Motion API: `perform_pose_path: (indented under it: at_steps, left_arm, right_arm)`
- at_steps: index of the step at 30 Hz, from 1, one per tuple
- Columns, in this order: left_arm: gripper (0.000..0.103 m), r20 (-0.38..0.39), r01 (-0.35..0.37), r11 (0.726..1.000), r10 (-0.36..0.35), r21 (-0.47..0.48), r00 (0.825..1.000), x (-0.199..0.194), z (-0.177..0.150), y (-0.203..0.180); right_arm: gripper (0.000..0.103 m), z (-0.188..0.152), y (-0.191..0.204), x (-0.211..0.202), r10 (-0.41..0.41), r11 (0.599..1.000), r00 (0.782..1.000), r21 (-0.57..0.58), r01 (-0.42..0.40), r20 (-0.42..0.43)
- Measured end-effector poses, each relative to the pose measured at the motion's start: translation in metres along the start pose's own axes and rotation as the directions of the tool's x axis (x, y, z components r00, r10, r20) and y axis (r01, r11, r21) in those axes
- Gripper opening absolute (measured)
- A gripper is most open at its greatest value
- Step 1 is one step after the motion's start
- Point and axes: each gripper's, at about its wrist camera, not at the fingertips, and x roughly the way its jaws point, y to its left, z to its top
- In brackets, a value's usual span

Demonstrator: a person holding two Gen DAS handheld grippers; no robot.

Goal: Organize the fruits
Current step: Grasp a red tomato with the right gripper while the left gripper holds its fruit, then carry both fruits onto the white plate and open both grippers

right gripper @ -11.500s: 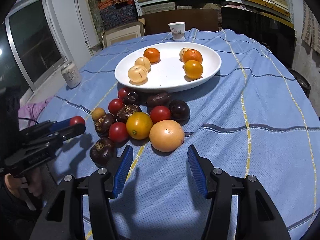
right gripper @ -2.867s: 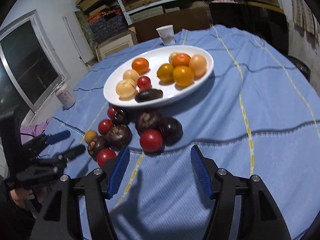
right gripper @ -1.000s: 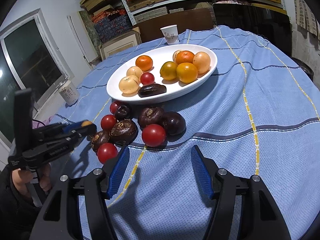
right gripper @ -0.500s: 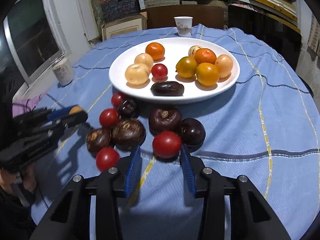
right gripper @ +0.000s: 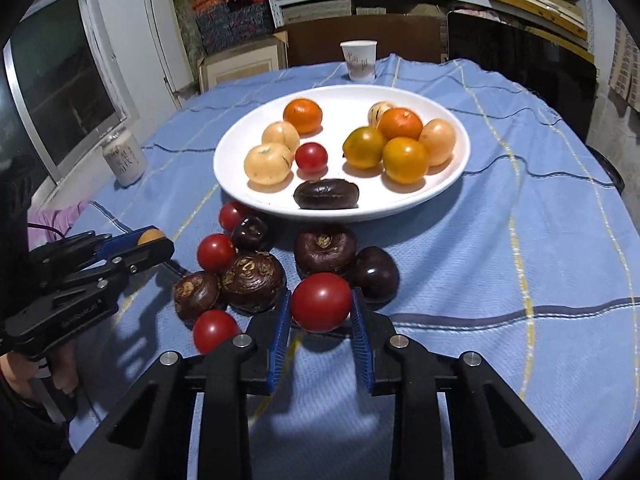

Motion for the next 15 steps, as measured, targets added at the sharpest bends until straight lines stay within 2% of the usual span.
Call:
perform_pose_path:
  at_steps: [6, 11, 15]
  left_arm:
    - [0.024, 0.021, -0.001, 0.999, 0.0, 0.045, 1.0, -0.011, 0.011, -0.011]
    - [0.024, 0.051, -0.011, 0.998, 0.008, 0.055, 0.999, -0.015, 0.042, -0.01]
    - [0.024, 0.044, -0.023, 0.999, 0.021, 0.042, 0.999, -0.001, 0.072, -0.004]
  right_arm:
    - [0.03, 0.015, -0.008, -0.027, -0.006, 1.0, 0.998, -0.015, 0.007, 0.058]
    - [0.03, 0.039, -0.013, -0.036, -0.013, 0.999, 0.996, -0.027, 0.016, 0.091]
    - [0.03, 0.067, -0.014, -0.027, 0.006, 0.999, 0.996, -0.035, -0.002, 0.093]
